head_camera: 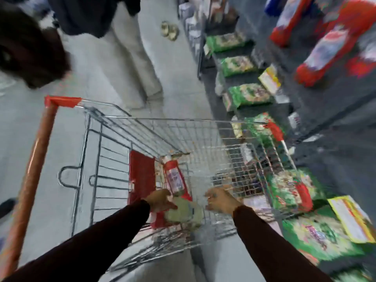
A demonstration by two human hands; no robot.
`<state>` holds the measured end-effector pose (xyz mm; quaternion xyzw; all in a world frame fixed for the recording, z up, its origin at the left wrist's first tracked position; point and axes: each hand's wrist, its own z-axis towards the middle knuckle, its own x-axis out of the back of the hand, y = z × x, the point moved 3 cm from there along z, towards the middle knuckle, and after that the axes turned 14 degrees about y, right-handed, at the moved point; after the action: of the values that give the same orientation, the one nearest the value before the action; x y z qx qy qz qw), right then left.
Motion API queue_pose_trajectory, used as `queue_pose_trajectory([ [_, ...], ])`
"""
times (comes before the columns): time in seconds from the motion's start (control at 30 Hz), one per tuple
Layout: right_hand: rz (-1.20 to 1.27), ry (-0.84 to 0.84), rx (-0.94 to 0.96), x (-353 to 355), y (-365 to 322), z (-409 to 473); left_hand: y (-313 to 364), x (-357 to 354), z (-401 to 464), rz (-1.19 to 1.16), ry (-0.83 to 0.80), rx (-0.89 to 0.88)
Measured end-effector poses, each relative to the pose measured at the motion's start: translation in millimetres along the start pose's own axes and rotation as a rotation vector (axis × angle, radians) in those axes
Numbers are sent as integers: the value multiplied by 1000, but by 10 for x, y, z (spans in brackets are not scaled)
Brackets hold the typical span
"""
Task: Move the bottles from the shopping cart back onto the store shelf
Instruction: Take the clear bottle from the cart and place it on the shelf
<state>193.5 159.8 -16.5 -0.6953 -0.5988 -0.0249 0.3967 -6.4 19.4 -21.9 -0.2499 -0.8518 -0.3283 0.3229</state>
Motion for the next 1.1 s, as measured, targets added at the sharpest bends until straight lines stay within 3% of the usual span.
queue_pose_trajectory([
  [0.07,-80,-59,32,-234,-15,311,-11,-123,105,15,-70,-24],
  [0.17,-408,-206,111,-607,-40,625,-3,-298,201,43,-125,-104],
  [0.3,-600,-301,185,-919,59,896,89,-402,309,325,-182,-123],
  [0.4,-594,-279,223,-981,64,936,100,-375,424,302,-192,-86],
  [0.53,-380,-225,226,-1031,203,1031,12,-61,671,79,-312,126],
  [0.63,-271,-162,261,-563,-160,848,139,233,782,-4,-380,138],
  [0.8,-39,57,254,195,-415,344,839,1160,729,-109,-345,34],
  [1.0,246,655,163,975,-451,-1003,2207,1978,119,-514,-126,-357],
  [1.1,398,937,157,1360,-498,-1744,2999,2004,-391,-818,-234,-501],
])
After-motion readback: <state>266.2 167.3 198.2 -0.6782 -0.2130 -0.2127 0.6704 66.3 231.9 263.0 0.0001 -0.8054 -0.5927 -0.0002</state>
